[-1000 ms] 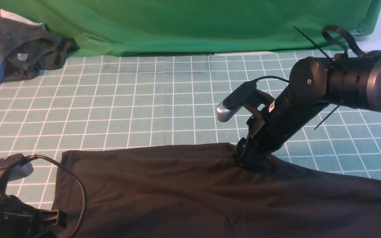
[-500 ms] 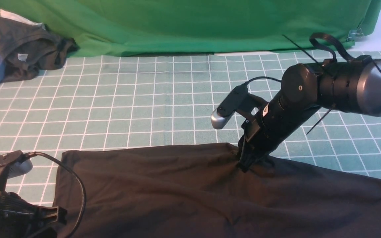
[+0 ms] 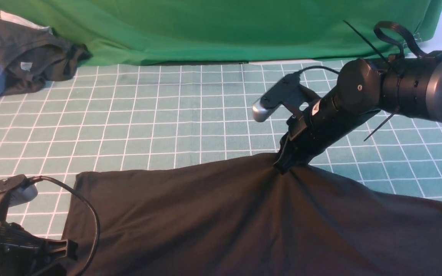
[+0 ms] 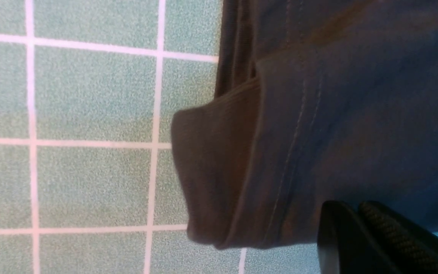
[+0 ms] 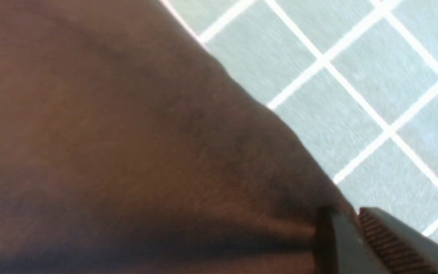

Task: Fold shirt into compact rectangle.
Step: 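Pull the folded dark garment lengthwise by its ends to straighten it flat on the table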

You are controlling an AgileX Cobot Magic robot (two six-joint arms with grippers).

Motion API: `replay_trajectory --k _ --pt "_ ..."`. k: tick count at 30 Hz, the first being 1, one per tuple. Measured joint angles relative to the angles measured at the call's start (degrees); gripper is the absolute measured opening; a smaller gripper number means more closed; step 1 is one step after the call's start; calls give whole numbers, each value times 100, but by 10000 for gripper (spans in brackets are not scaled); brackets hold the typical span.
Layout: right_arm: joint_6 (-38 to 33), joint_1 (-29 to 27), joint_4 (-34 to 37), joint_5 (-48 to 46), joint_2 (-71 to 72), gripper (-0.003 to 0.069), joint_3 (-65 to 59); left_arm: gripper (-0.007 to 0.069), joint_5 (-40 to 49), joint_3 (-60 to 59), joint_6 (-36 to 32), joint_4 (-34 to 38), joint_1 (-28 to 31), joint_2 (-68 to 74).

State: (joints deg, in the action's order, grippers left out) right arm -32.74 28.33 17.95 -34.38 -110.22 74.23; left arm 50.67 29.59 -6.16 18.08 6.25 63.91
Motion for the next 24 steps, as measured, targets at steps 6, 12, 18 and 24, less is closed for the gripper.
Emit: replay_trajectory --k 6,12,18,24 --pt "129 -41 7 133 -168 95 0 11 0 0 0 0 0 0" --pt "371 -65 -129 337 -168 295 48 11 0 0 0 0 0 0" --pt "1519 -87 -1925 -1057 373 272 605 11 0 0 0 0 0 0" --pt "2290 -686 -2323 -2076 1397 38 656 11 -10 0 0 0 0 0"
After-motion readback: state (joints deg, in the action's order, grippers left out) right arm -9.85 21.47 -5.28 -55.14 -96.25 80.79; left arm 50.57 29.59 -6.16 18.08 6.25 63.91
